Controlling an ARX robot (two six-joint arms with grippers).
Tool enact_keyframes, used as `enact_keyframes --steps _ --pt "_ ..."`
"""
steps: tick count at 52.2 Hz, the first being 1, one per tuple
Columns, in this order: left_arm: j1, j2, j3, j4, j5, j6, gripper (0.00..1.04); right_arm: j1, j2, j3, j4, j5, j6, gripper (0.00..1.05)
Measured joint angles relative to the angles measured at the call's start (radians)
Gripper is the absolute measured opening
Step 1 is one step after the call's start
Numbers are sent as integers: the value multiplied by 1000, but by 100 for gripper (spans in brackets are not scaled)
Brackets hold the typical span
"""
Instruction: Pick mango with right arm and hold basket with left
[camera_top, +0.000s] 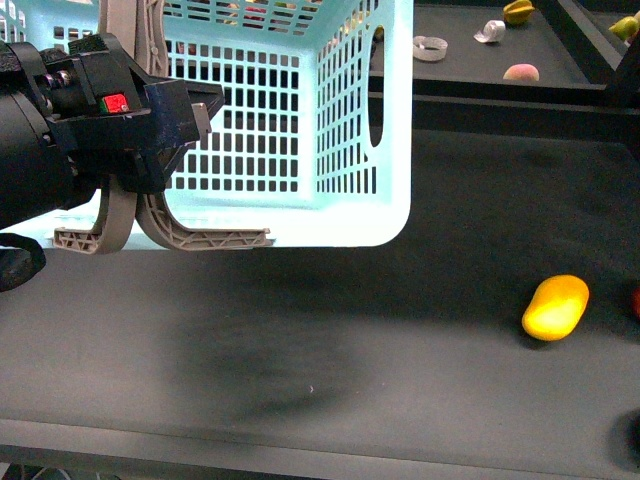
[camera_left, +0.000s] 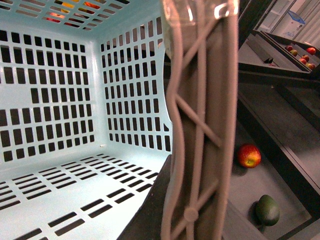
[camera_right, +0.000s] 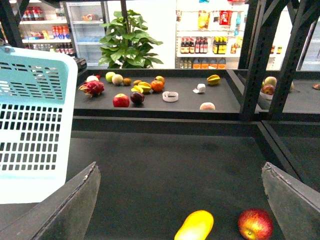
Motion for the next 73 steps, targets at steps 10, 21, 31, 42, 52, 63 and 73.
enact_keyframes --steps 10,21,31,42,52,63,73 --pt "0 0 0 0 1 0 6 0 0 0 0 0 0 96" --pt "0 0 0 0 0 0 6 0 0 0 0 0 0 96" --pt "0 0 0 0 0 0 6 0 0 0 0 0 0 96" --pt "0 0 0 0 1 0 6 0 0 0 0 0 0 96" --pt "0 0 0 0 0 0 6 0 0 0 0 0 0 96" --pt "0 0 0 0 0 0 6 0 0 0 0 0 0 96" --pt "0 0 0 0 0 0 6 0 0 0 0 0 0 96"
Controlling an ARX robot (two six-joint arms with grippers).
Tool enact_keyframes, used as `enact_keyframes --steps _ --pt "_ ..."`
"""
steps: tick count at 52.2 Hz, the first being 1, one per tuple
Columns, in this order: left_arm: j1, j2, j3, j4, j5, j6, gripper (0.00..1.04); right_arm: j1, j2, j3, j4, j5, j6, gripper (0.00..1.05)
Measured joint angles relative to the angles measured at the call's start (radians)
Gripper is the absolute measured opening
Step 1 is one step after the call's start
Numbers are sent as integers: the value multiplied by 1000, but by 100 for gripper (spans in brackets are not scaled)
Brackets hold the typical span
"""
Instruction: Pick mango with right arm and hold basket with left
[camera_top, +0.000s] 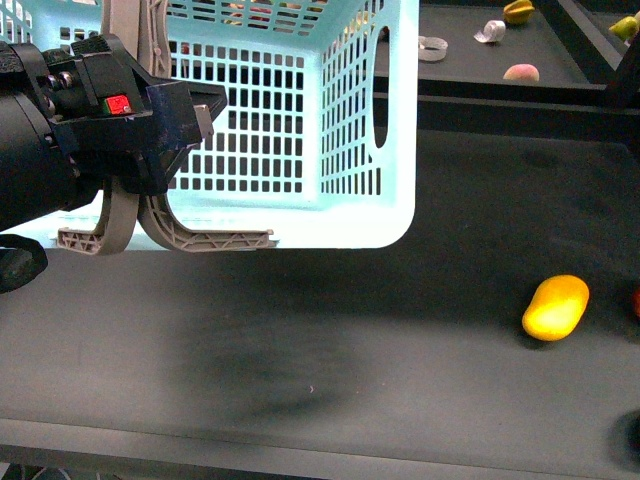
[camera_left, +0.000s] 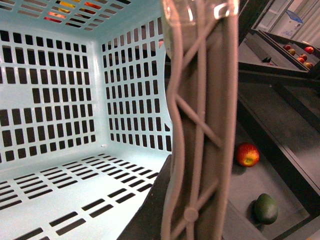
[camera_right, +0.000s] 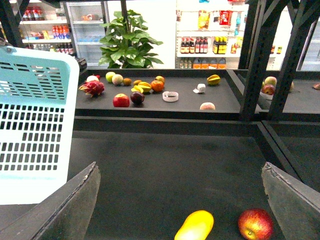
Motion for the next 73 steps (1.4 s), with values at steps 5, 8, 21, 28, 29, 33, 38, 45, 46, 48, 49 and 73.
enact_keyframes --steps 5,8,21,28,29,33,38,45,46,48,49,73 --pt "0 0 0 0 0 0 6 15 14 8 -29 59 19 96" --pt "0 0 0 0 1 0 6 25 77 22 -45 146 54 96" --pt "0 0 0 0 0 0 6 -116 525 35 303 61 109 96" --pt "0 0 0 0 0 1 6 -182 827 79 531 10 119 96" --pt "0 0 0 0 0 1 6 -190 879 89 566 4 123 96" --pt "0 0 0 0 0 0 6 -215 1061 127 675 -1 134 96" --pt "0 0 0 0 0 0 6 -232 1250 182 755 -10 147 96" --pt "0 0 0 0 0 0 6 -239 1497 270 821 -11 161 96" --pt "0 0 0 0 0 0 6 -239 1516 278 825 -11 163 96" --pt "0 0 0 0 0 0 6 -240 1589 312 834 -7 171 96" --pt "0 0 0 0 0 0 6 -241 1623 330 834 -7 177 96" --pt "0 0 0 0 0 0 6 -230 2183 692 850 92 283 96"
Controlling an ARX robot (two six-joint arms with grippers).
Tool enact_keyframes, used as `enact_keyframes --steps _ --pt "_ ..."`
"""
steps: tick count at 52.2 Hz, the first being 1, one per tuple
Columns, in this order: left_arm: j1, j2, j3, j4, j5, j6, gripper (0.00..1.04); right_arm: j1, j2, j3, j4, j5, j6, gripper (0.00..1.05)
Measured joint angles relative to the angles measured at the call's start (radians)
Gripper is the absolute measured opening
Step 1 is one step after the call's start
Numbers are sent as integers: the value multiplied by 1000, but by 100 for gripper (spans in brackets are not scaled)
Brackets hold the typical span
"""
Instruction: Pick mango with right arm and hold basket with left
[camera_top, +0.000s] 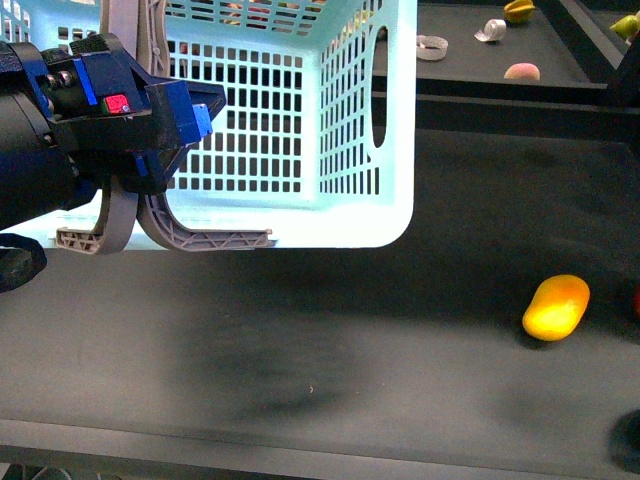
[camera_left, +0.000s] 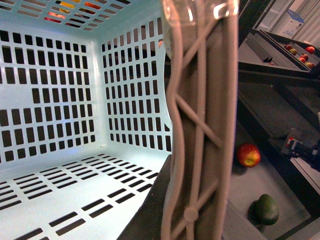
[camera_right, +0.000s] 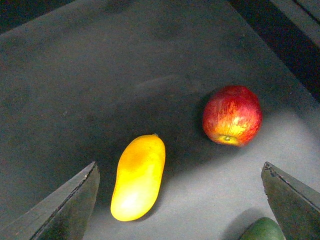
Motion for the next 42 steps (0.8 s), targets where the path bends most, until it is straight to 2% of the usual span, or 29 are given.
enact_keyframes --steps 20,42 --pt "0 0 0 0 0 0 6 56 295 245 -49 156 169 96" --pt "0 0 0 0 1 0 6 97 475 426 -136 191 288 96"
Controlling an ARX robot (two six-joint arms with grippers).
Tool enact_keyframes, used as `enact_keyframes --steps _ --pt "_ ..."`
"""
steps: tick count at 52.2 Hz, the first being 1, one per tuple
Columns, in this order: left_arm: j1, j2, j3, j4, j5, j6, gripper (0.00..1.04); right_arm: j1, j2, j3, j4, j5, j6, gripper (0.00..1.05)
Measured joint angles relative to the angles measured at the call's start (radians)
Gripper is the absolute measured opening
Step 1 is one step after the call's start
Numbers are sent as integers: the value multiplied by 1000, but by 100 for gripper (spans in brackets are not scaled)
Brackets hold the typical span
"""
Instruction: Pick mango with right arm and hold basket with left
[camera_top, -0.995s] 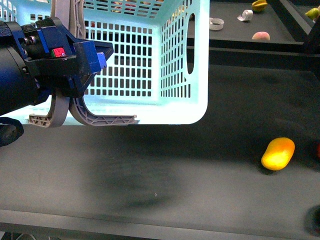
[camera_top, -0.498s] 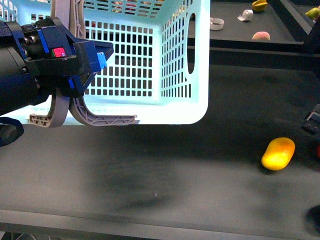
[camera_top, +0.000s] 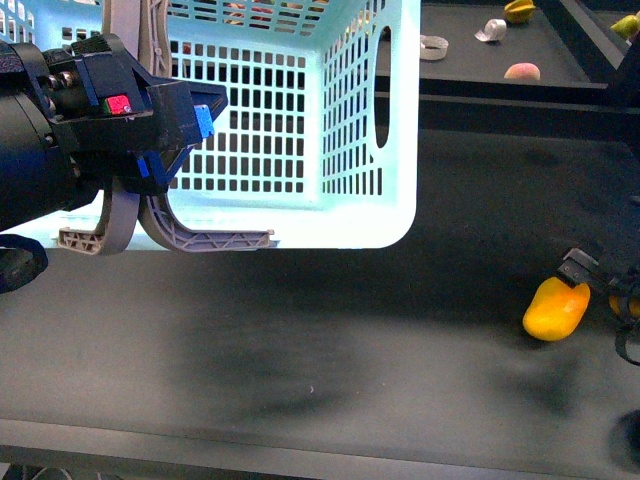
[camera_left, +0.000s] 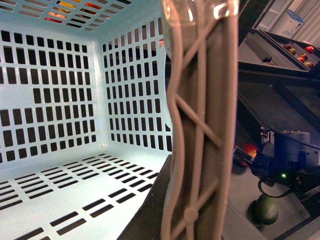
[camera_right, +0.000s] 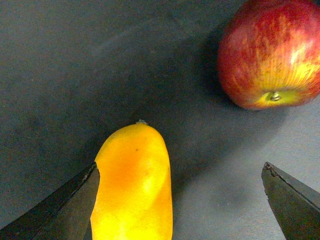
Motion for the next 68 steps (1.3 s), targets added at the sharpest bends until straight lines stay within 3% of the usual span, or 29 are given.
enact_keyframes --steps 45,68 --pt "0 0 0 0 0 0 6 65 162 242 -106 52 -34 96" --pt "0 0 0 0 -1 0 6 82 190 257 -148 18 -94 96"
